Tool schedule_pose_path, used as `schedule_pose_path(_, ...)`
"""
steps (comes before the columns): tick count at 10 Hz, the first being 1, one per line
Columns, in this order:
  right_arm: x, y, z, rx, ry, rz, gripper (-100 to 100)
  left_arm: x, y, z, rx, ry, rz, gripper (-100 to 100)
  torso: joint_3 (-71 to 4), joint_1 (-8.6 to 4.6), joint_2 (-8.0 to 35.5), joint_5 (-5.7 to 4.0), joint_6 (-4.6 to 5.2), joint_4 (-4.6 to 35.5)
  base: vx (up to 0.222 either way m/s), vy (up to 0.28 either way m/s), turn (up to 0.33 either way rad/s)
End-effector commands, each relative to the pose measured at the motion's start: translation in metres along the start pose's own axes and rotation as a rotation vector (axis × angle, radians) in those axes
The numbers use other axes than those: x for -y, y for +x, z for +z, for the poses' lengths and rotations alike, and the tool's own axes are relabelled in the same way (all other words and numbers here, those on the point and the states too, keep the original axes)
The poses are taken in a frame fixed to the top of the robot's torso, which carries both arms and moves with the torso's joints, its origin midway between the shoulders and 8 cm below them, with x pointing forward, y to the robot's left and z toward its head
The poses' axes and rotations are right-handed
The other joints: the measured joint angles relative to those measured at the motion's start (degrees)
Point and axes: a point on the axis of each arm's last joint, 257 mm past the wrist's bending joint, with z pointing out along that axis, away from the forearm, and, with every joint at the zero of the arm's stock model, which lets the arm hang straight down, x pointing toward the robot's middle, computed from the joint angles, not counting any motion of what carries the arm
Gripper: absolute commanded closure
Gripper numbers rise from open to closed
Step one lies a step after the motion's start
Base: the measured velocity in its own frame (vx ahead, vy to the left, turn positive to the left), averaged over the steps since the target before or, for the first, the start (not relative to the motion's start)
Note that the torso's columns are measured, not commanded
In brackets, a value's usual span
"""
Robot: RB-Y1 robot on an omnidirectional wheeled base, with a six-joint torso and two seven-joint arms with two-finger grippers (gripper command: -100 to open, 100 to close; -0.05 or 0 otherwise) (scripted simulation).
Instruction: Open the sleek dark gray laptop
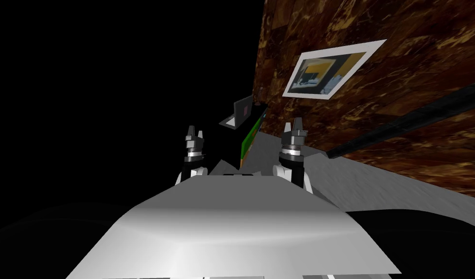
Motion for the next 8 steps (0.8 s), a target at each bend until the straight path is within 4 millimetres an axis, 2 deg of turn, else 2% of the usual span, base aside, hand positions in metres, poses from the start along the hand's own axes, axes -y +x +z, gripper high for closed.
schedule_pose_path(1, 0.000, 0.000, 0.000, 0.000, 0.000, 0.000, 0, 0.000, 0.000, 0.000, 0.000, 0.000, 0.000, 0, -8.5, 0.00, 4.2, 0.00, 0.00, 4.2, 0.000, 0.000, 0.000)
schedule_pose_path(2, 0.000, 0.000, 0.000, 0.000, 0.000, 0.000, 0, -0.006, -0.001, -0.001, -0.028, -0.019, 0.009, -100, -16.9, 0.00, 8.5, 0.00, 0.00, 8.5, 0.005, -0.006, -0.074)
schedule_pose_path(4, 0.000, 0.000, 0.000, 0.000, 0.001, 0.000, 0, -0.014, -0.004, -0.003, -0.058, -0.044, 0.017, -100, -22.0, -0.01, 10.9, 0.00, 0.00, 10.9, -0.001, -0.011, -0.077)
schedule_pose_path(8, 0.000, 0.000, 0.000, 0.000, 0.001, 0.000, 0, -0.033, -0.018, -0.006, -0.123, -0.115, 0.037, -100, -22.3, -0.01, 11.1, 0.00, 0.00, 11.1, -0.001, -0.016, -0.100)
